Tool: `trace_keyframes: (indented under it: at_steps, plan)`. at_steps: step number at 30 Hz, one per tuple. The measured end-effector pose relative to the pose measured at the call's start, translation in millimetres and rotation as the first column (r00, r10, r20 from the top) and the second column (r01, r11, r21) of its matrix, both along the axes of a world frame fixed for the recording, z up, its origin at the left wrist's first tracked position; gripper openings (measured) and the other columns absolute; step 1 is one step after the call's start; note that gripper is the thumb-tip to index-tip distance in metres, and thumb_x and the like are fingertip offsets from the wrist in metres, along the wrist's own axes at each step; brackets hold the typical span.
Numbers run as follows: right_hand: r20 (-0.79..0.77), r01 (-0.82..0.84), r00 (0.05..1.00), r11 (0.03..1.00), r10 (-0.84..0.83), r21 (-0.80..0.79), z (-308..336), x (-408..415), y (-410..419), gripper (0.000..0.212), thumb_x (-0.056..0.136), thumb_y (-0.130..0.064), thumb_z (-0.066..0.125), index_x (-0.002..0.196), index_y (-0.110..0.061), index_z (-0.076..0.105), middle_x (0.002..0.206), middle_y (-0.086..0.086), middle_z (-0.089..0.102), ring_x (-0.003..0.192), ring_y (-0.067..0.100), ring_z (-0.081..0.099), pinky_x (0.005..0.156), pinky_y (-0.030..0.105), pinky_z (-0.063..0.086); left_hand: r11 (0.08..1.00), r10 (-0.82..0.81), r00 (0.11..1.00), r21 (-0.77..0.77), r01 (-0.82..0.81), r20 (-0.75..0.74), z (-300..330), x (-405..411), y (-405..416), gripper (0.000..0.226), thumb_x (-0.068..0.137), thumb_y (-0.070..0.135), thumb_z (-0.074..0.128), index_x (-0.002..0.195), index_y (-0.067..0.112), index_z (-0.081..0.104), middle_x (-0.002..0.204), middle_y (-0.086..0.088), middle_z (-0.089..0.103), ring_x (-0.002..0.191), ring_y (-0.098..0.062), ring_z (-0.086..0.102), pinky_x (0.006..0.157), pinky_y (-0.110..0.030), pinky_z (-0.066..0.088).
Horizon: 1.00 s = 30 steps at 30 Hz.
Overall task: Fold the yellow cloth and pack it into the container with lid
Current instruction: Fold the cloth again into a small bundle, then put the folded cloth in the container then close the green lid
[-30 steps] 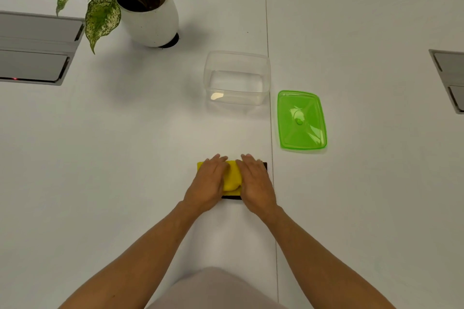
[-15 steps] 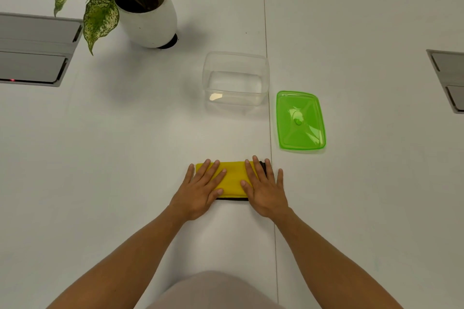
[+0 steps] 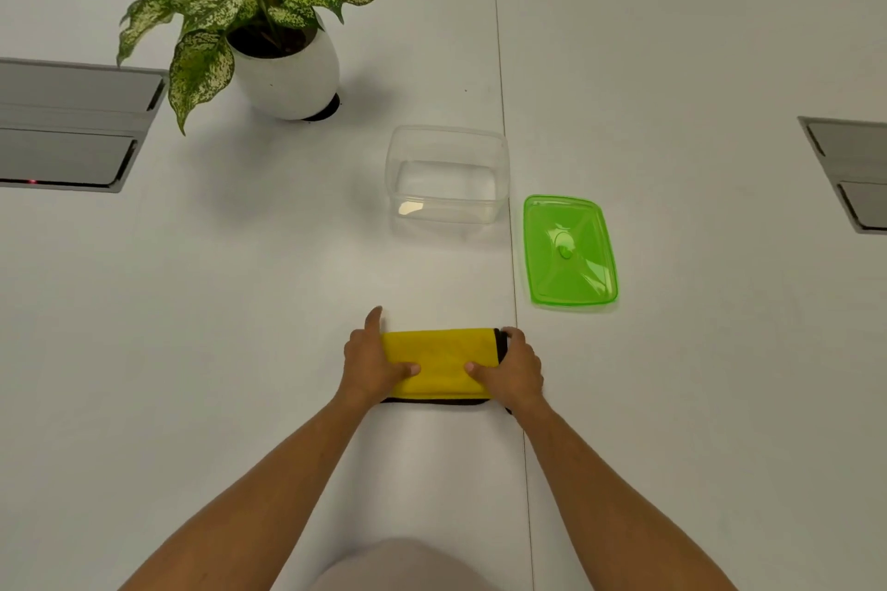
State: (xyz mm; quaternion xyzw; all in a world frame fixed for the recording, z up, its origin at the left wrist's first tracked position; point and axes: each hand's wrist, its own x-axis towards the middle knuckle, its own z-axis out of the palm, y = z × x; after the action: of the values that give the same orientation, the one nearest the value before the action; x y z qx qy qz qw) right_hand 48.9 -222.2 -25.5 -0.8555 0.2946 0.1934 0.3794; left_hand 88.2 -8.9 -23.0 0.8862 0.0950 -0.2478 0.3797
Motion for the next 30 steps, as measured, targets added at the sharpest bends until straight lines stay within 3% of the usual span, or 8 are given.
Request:
trace_keyframes:
  at_steps: [5,9,12,16,18,21,23,30]
  plan:
    - [0.045,0.060,0.997,0.995,-0.064,0.085,2,2,-8,0.071,0.060,-0.028,0.088,0.118,-0.009,0.051,0.116,0.011,0.052,0.104,0.028,0.055,0.085,0.042,0.053,0.996,0.047,0.998,-0.070,-0.050,-0.043,0,2,3,0.071,0.060,0.027,0.090,0.117,0.015,0.049,0.116,-0.009,0.057,0.102,-0.024,0.054,0.078,-0.031,0.046]
    - [0.153,0.034,0.986,0.979,-0.065,0.201,1,-8,-9,0.046,0.070,-0.018,0.080,0.100,-0.012,0.047,0.092,0.003,0.052,0.085,0.022,0.054,0.065,0.030,0.048,0.980,0.028,0.999,-0.198,-0.032,-0.023,3,-1,6,0.042,0.065,0.021,0.086,0.091,0.019,0.053,0.090,0.001,0.059,0.084,-0.020,0.057,0.062,-0.025,0.044]
    - [0.192,0.037,0.976,0.940,-0.108,0.340,4,-12,-14,0.039,0.079,-0.012,0.075,0.100,-0.015,0.042,0.086,-0.001,0.051,0.080,0.019,0.053,0.061,0.024,0.045,0.945,0.003,0.999,-0.328,-0.014,-0.035,10,3,12,0.036,0.070,0.016,0.083,0.089,0.016,0.053,0.086,-0.001,0.060,0.078,-0.017,0.056,0.063,-0.029,0.047]
    - [0.250,0.038,0.951,0.867,-0.184,0.496,16,0,-21,0.040,0.087,-0.014,0.068,0.113,-0.019,0.039,0.112,0.012,0.062,0.100,0.028,0.063,0.084,0.044,0.056,0.913,0.006,1.000,-0.408,-0.012,-0.016,24,22,14,0.034,0.079,0.027,0.077,0.102,0.023,0.052,0.101,-0.001,0.059,0.090,-0.020,0.058,0.065,-0.026,0.050]
    - [0.296,0.042,0.929,0.857,-0.222,0.513,28,16,-22,0.042,0.089,-0.018,0.065,0.119,-0.025,0.037,0.115,0.015,0.062,0.097,0.026,0.064,0.078,0.043,0.058,0.900,0.062,0.998,-0.432,-0.059,-0.007,34,37,11,0.038,0.081,0.032,0.074,0.110,0.028,0.050,0.110,-0.001,0.056,0.098,-0.021,0.057,0.065,-0.026,0.051]
    - [0.391,0.026,0.889,0.881,-0.236,0.473,49,49,-22,0.047,0.090,-0.027,0.064,0.125,-0.037,0.035,0.106,0.011,0.061,0.071,0.019,0.063,0.041,0.031,0.050,0.892,0.117,0.992,-0.445,-0.082,0.050,53,69,2,0.048,0.082,0.033,0.072,0.122,0.031,0.046,0.119,-0.001,0.051,0.103,-0.019,0.055,0.067,-0.024,0.052]
    - [0.453,0.017,0.865,0.913,-0.219,0.408,63,75,-25,0.049,0.089,-0.030,0.064,0.128,-0.040,0.036,0.102,0.005,0.058,0.071,0.022,0.063,0.037,0.030,0.049,0.903,0.119,0.986,-0.426,-0.058,0.118,68,93,-3,0.054,0.083,0.034,0.071,0.129,0.030,0.042,0.123,-0.001,0.048,0.107,-0.020,0.053,0.071,-0.026,0.052]
    - [0.648,-0.098,0.753,0.993,0.117,-0.067,101,166,-39,0.044,0.091,-0.019,0.055,0.132,-0.031,0.043,0.107,0.003,0.061,0.091,0.022,0.058,0.076,0.037,0.050,0.973,0.032,0.914,-0.221,0.064,0.404,108,177,-27,0.048,0.091,0.028,0.062,0.134,0.019,0.041,0.128,-0.006,0.048,0.113,-0.027,0.051,0.092,-0.044,0.051]
